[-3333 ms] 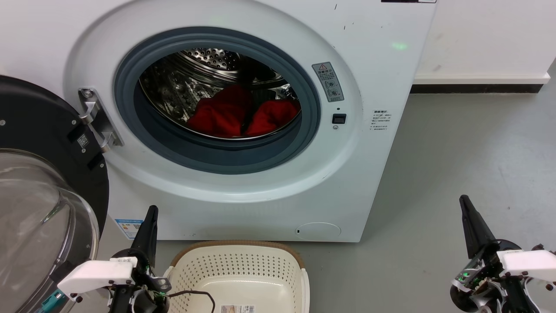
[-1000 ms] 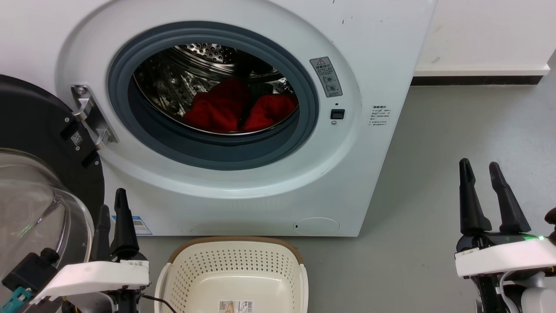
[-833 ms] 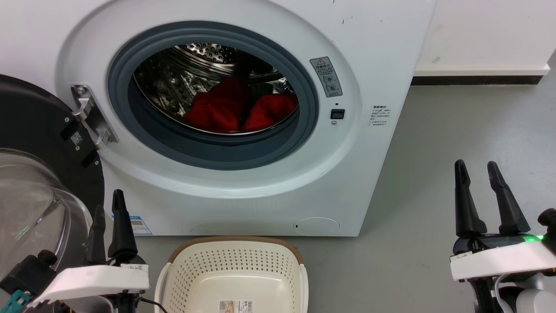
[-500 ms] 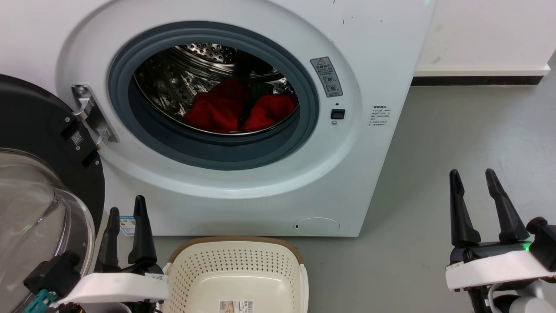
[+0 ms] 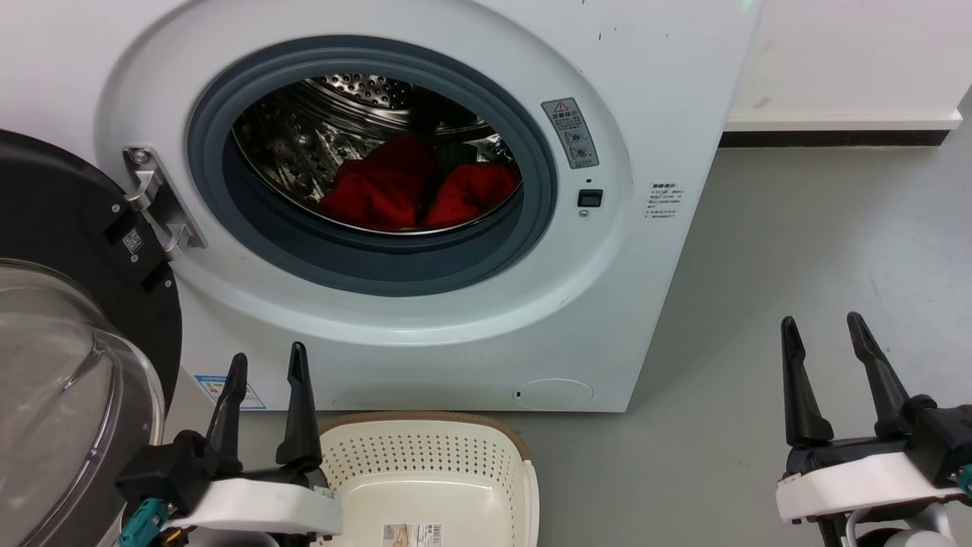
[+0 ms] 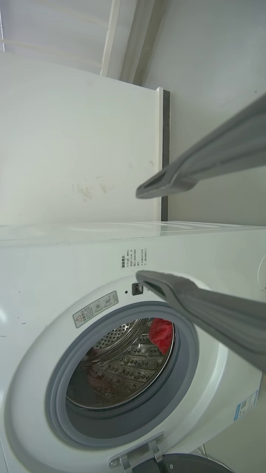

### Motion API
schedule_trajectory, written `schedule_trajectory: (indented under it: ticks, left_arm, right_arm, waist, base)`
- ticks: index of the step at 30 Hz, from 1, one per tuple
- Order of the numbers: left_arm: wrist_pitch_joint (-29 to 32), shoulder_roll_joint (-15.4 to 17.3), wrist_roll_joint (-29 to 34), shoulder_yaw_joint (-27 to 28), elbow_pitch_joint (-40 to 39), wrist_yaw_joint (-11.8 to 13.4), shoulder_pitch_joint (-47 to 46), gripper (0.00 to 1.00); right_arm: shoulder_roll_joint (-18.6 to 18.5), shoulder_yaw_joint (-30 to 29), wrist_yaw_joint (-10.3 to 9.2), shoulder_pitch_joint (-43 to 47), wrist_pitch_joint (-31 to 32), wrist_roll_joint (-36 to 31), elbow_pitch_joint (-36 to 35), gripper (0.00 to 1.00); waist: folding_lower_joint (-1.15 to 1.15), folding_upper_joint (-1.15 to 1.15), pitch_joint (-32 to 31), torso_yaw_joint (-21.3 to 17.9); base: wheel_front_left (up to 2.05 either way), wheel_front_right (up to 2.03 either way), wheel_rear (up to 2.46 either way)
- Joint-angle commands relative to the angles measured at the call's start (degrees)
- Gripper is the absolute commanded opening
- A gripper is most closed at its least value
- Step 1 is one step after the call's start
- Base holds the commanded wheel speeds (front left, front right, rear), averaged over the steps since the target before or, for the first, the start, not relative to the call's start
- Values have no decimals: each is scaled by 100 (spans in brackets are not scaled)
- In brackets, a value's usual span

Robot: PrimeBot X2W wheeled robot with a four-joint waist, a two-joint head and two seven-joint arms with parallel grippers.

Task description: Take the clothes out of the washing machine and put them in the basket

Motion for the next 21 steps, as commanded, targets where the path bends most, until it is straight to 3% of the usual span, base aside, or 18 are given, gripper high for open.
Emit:
schedule_trajectory:
  ticks: [1, 13, 21]
  left_arm:
    - [-59, 14, 160, -38, -66, 35, 57, 100]
    - [-212, 81, 985, -309, 80, 8, 147, 100]
    - [-302, 134, 1371, -364, 393, 176, 213, 100]
  right_arm:
    - [-25, 3, -2, 32, -57, -167, -22, 100]
    - [-23, 155, -2, 113, -207, -174, 483, 100]
    - [-23, 204, -2, 104, -295, -466, 766, 100]
  waist:
    - [0, 0, 5, -4]
    - [0, 0, 21, -2]
    - [0, 0, 15, -11]
  base:
    - [0, 0, 0]
    - [0, 0, 0]
    - [0, 0, 0]
